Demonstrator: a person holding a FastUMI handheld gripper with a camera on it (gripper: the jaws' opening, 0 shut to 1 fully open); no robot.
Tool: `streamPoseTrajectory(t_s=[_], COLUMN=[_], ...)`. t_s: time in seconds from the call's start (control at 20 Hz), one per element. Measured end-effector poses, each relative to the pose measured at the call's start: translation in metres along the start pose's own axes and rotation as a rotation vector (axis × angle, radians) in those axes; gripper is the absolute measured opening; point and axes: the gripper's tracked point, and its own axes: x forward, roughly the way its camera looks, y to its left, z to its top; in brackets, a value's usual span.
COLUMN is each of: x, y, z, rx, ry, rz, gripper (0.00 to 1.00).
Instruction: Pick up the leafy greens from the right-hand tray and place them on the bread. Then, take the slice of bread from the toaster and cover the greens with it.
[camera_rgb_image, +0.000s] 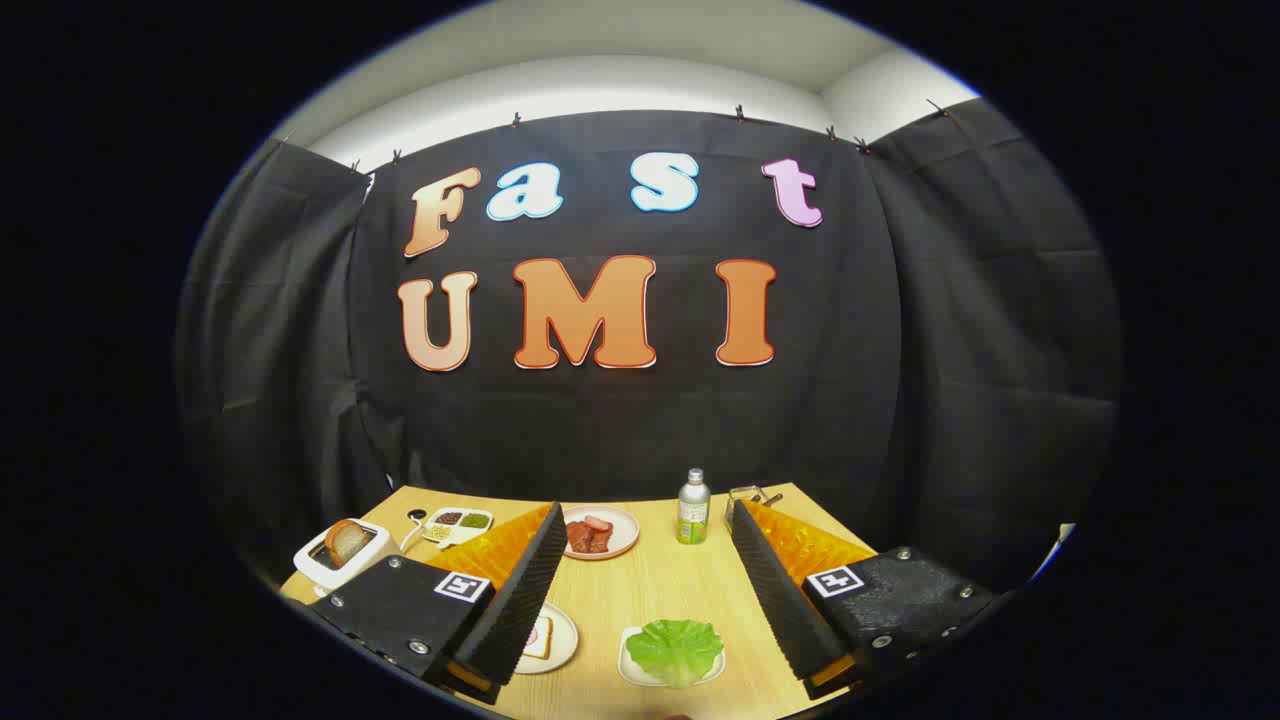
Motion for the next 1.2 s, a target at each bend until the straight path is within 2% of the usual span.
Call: streamPoseTrajectory(t_s=[0.3,0.8,1.0,1.2], x=[0.002,0.010,0.023,0.034], y=[0.001,0.006,0.003,0.003], z=[0.003,-0.011,-0.047,-0.097], rx=[0.021,-0.012,-0.036,-0.059], ry=[-0.011,0.026,0.134,0.309], rz=[0.000,0.007,-0.001,0.013], gripper=[0.99,0.99,0.99,1.00])
